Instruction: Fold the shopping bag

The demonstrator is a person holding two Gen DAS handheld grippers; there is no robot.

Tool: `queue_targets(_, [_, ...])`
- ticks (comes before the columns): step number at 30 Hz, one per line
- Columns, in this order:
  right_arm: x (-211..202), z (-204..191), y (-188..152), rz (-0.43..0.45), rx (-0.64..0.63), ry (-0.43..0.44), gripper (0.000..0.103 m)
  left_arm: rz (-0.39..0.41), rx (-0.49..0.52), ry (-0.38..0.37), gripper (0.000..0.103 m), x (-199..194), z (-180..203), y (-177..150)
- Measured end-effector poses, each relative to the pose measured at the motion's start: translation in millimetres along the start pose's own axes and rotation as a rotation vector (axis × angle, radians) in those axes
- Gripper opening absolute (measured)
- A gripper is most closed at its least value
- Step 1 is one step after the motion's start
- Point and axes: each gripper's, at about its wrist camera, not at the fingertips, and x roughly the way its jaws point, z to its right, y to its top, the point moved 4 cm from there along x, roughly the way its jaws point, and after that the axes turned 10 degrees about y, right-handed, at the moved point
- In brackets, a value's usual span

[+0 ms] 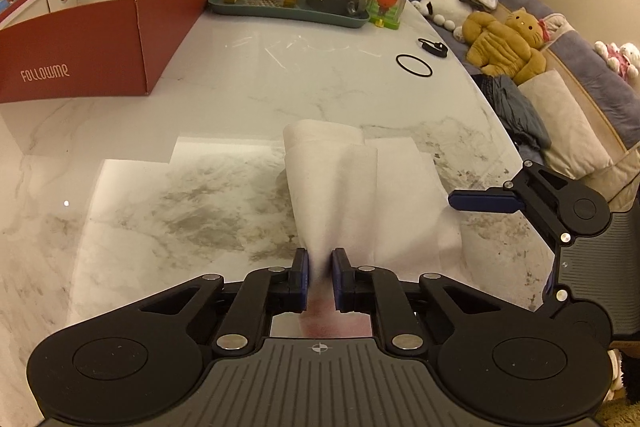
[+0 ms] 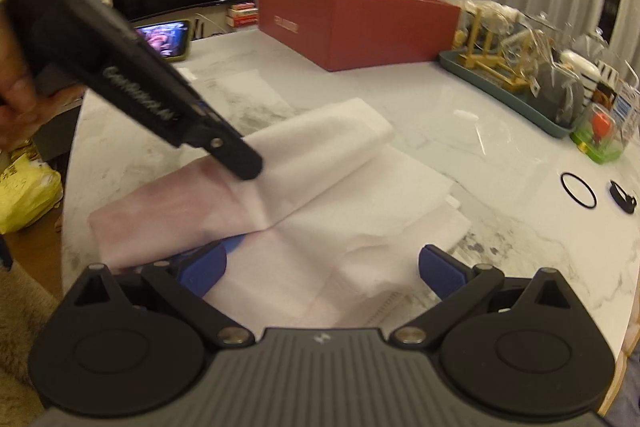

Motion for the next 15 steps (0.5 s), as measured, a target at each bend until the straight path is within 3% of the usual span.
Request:
queue_targets(3, [3,0,0,-0.013,-0.026,-0.065,0.103,0.002,0.000,-0.001,0.012,-2,1,1])
queue_targets(9, [9,8,-1,0.009,0.067,-0.019,0.103,0.008,0.011,0.005,0.012,-9,5,4])
queue_targets(12, [13,8,2,0.011,0.041,-0.011,0.103,0.011,0.030,0.001,0.012,-11,12,5])
queue_targets(15, [17,9,6,0.003,0.042,-0.006,0.103,0.014,0.111,0.036,0.012,-12,25,7])
